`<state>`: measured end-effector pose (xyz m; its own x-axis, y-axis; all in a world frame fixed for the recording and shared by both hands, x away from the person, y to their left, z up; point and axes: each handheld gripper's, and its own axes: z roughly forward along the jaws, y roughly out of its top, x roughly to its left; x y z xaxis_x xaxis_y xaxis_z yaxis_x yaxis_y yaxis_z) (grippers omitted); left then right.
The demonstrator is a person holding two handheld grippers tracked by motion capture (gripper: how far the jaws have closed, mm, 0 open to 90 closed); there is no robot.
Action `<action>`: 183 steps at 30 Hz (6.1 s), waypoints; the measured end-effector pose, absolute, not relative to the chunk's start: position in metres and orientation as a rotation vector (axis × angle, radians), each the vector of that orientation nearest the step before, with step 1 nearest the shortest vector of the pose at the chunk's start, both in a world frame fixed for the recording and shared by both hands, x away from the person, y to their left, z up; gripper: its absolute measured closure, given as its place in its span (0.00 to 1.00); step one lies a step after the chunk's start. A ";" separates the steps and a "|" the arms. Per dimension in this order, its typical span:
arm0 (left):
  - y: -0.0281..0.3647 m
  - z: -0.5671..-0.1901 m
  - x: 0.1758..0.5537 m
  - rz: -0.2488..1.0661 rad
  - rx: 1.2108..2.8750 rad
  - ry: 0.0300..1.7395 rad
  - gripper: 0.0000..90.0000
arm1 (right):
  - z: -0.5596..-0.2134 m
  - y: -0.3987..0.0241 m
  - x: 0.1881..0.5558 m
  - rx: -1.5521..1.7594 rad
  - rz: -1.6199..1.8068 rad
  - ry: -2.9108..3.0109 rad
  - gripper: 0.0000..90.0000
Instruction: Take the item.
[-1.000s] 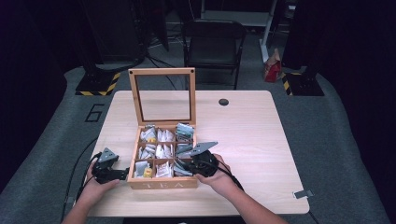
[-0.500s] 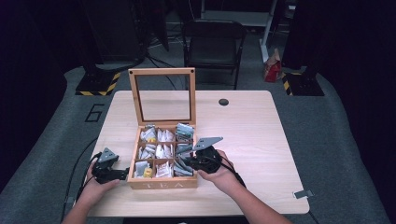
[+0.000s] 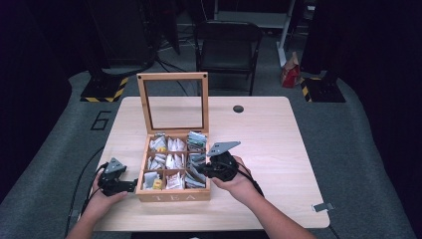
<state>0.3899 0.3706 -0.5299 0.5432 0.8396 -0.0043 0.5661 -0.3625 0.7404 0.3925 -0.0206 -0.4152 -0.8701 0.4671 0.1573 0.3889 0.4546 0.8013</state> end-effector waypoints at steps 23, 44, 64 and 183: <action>0.370 -0.530 0.390 0.491 2.069 1.133 0.16 | -0.391 -0.032 0.394 0.764 1.428 2.557 1.00; 0.371 -0.530 0.390 0.495 2.073 1.130 0.16 | -0.386 -0.067 0.403 0.837 1.394 2.477 1.00; 0.370 -0.530 0.390 0.491 2.070 1.133 0.16 | -0.386 -0.116 0.412 0.951 1.355 2.371 1.00; 0.370 -0.530 0.390 0.492 2.070 1.133 0.16 | -0.484 -0.173 0.409 1.172 1.158 2.309 0.93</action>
<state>0.3898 0.3704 -0.5300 0.5422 0.8402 -0.0082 0.5678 -0.3592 0.7406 0.4094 -0.1735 -0.4844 -0.6200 0.7800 0.0852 0.5346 0.3404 0.7735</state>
